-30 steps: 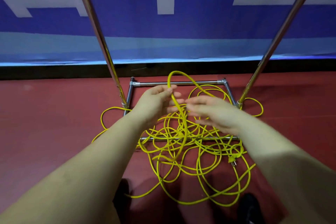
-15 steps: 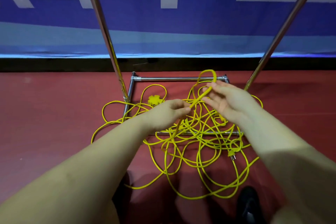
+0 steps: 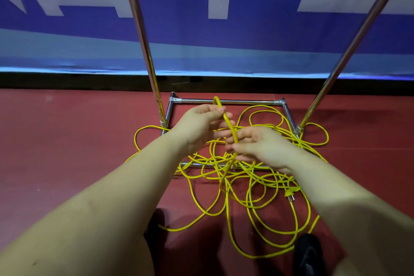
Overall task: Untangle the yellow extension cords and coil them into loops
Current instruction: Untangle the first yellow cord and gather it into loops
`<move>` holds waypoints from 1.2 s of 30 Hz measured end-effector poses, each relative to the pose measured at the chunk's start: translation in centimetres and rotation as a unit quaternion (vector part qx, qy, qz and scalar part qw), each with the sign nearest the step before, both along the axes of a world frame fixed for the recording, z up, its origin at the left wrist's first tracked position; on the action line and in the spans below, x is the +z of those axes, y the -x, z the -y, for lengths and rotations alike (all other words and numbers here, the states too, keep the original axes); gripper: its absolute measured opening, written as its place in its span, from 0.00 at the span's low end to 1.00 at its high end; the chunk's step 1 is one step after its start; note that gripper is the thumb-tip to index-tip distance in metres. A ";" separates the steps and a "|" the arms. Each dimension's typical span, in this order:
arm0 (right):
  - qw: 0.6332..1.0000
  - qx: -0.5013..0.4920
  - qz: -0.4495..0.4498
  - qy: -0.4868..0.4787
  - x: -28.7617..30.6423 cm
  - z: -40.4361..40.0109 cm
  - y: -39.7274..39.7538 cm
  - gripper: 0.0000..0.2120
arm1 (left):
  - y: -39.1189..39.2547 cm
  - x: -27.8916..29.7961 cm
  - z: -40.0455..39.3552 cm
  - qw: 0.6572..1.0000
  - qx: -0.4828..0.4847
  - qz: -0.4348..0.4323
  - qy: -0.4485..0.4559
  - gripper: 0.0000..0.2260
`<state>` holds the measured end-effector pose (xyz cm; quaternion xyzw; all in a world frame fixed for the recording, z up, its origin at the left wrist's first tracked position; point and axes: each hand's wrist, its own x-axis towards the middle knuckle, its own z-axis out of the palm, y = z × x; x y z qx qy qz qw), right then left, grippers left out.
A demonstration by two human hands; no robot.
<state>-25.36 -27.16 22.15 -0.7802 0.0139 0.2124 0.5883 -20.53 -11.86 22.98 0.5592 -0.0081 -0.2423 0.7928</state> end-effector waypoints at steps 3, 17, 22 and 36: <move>0.996 -0.068 0.046 -0.018 1.1 1.0 -0.3 0.08 | 0.6 -0.3 0.1 0.999 -0.018 0.015 -0.035 0.05; 0.909 -0.254 0.010 -0.331 3.1 3.7 -1.2 0.05 | 2.7 -1.4 1.6 0.967 -0.133 0.115 -0.186 0.08; 1.000 -0.007 -0.018 0.011 0.5 2.0 0.6 0.11 | 1.5 -0.4 0.9 0.999 0.024 0.018 -0.012 0.07; 0.881 -0.296 -0.020 -0.367 2.2 3.4 -1.6 0.05 | 2.4 -3.1 1.4 0.954 -0.132 0.103 -0.249 0.11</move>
